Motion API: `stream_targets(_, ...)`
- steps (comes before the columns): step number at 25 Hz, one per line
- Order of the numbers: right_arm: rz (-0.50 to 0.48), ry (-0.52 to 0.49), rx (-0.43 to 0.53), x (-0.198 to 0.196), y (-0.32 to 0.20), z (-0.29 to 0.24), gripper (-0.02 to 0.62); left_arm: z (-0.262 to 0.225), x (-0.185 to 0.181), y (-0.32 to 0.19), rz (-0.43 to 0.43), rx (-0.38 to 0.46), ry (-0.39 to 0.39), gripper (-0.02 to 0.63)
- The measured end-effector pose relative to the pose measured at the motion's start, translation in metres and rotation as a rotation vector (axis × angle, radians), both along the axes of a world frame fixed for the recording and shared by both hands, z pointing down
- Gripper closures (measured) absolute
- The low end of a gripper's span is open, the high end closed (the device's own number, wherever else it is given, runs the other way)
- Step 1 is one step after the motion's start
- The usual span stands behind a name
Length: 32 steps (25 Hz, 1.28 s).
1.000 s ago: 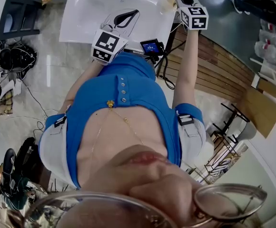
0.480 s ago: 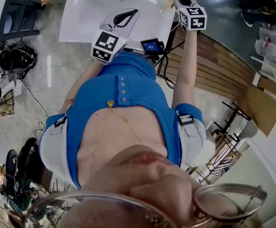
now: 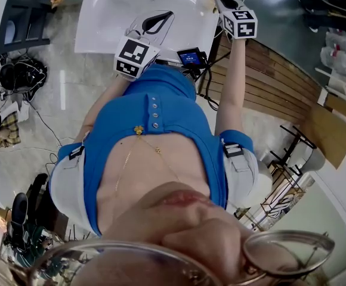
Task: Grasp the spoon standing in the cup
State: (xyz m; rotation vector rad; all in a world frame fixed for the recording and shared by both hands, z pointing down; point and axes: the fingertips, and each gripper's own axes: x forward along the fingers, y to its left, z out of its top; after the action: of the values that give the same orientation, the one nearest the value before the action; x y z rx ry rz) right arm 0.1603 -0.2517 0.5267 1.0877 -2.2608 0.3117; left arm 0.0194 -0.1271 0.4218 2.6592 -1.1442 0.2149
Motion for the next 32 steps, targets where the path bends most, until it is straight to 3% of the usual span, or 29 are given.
stream_targets(32,0.103,-0.068,-0.216,0.013,0.035,0.057,0.574,0.013,0.005,-0.001,0.034,-0.033,-0.007,0.606)
